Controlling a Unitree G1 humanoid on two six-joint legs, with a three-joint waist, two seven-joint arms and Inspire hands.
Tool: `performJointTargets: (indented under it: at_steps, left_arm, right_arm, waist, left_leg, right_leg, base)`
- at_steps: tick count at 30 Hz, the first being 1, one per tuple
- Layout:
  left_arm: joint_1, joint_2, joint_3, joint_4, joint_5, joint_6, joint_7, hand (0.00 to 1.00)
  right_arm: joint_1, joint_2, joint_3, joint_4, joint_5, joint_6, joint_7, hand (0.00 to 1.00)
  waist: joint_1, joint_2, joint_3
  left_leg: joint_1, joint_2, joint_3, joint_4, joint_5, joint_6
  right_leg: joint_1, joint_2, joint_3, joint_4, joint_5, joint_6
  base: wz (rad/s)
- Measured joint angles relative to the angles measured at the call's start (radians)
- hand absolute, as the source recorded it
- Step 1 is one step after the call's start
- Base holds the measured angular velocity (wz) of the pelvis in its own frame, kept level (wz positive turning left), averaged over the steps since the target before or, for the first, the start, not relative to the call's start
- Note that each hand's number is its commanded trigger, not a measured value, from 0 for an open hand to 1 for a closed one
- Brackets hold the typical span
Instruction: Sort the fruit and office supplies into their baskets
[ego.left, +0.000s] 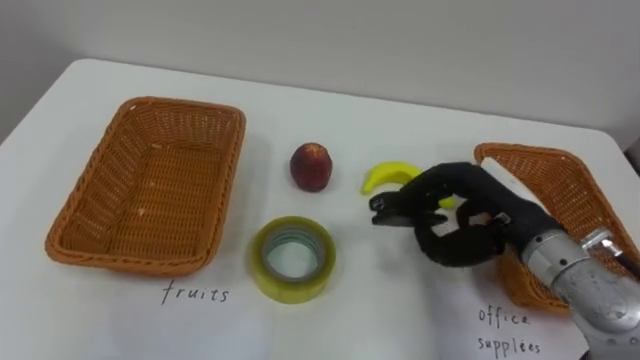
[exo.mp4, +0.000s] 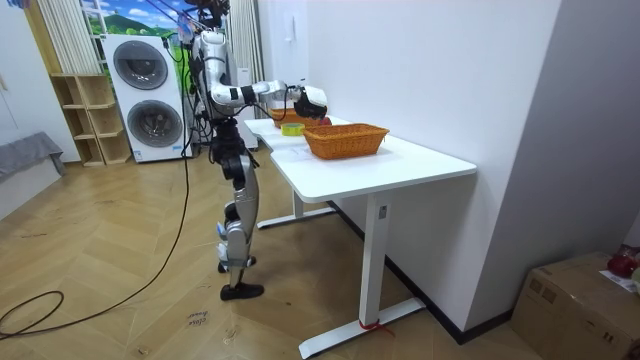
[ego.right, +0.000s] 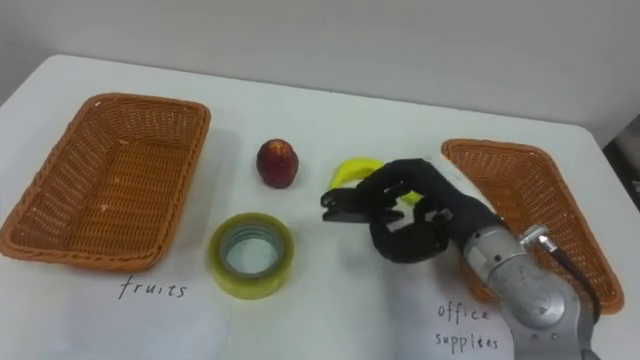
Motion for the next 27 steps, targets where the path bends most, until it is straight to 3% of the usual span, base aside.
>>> performJointTargets:
  at_steps: [8, 17, 24, 27]
  left_arm:
    - [-0.004, 0.002, -0.001, 0.023, 0.000, -0.002, 0.000, 0.00]
    - [0.003, 0.000, 0.008, 0.059, 0.000, -0.001, -0.013, 0.00]
    - [-0.005, -0.001, 0.009, 0.059, 0.000, -0.003, -0.031, 0.00]
    - [-0.008, -0.014, 0.012, 0.059, 0.000, -0.003, -0.032, 0.00]
  right_arm:
    - [-0.003, -0.006, -0.009, -0.003, 0.026, -0.015, -0.073, 1.00]
    - [-0.053, -0.020, -0.035, -0.003, 0.054, -0.056, -0.180, 1.00]
    - [-0.053, -0.032, -0.088, -0.001, 0.088, -0.071, -0.260, 1.00]
    - [-0.053, -0.050, -0.089, 0.005, 0.148, -0.081, -0.287, 1.00]
  waist:
    - [-0.008, 0.007, -0.0044]
    - [-0.025, 0.017, 0.0007]
    - [-0.036, 0.018, -0.0012]
    - [-0.038, 0.019, -0.0031]
  left_leg:
    - [0.003, 0.000, 0.005, 0.003, 0.000, 0.000]
    - [0.009, 0.000, 0.007, 0.003, 0.000, 0.000]
    - [0.008, 0.000, 0.013, 0.003, 0.000, 0.000]
    - [0.007, 0.001, 0.025, 0.003, 0.000, 0.000]
  right_leg:
    - [0.000, 0.000, 0.001, 0.003, 0.000, 0.000]
    - [0.006, 0.000, 0.001, 0.003, 0.000, 0.000]
    - [0.004, 0.000, 0.001, 0.003, 0.000, 0.000]
    - [0.000, 0.001, 0.013, 0.003, 0.000, 0.000]
  base:
    - [-0.01]
    - [0.00]
    - [0.00]
    - [-0.07]
